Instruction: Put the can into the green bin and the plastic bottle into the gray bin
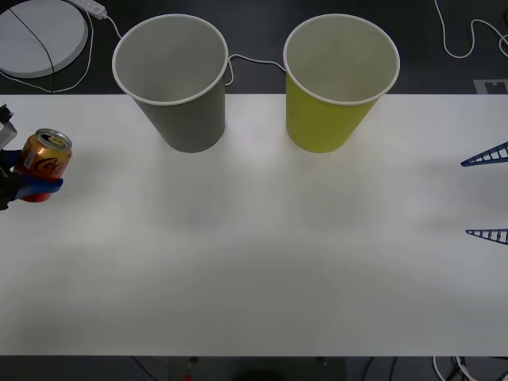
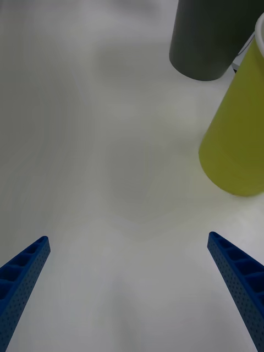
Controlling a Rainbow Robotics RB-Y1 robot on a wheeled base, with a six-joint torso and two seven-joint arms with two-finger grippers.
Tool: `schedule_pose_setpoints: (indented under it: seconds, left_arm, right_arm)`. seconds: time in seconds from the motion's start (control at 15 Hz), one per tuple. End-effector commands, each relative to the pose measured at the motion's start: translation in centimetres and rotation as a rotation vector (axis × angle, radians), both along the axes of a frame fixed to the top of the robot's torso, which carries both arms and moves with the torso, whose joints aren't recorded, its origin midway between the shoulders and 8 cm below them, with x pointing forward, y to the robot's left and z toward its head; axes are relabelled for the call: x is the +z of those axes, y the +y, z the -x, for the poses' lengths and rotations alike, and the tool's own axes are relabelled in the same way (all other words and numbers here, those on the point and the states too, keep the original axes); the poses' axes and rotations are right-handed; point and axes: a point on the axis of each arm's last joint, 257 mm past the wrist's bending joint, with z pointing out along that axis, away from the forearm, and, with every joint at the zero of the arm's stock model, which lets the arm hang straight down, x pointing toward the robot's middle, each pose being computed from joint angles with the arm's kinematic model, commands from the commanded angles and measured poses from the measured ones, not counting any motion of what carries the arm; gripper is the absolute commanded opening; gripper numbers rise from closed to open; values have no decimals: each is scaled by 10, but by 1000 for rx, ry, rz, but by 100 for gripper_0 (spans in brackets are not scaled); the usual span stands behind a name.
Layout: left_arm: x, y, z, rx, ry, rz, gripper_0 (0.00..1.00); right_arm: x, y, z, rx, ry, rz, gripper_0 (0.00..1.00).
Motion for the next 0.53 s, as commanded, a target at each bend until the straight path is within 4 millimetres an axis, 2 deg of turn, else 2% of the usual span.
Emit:
schedule_pose_setpoints:
  seconds: [0.07,0.2,0.27,0.4,0.53]
  left_arm:
    - [16,-6,11,-79,61,-99,0]
    - [31,-17,20,-133,89,-182,0]
    - [43,-24,16,-147,68,-199,0]
    - [68,-45,5,-155,22,-195,0]
    - [80,-74,2,-172,9,-192,0]
  right_arm:
    - [0,0,0,0,0,0,100]
    - [0,0,0,0,0,0,100]
    - [0,0,0,0,0,0,100]
    - [0,0,0,0,0,0,100]
    - [0,0,0,0,0,0,100]
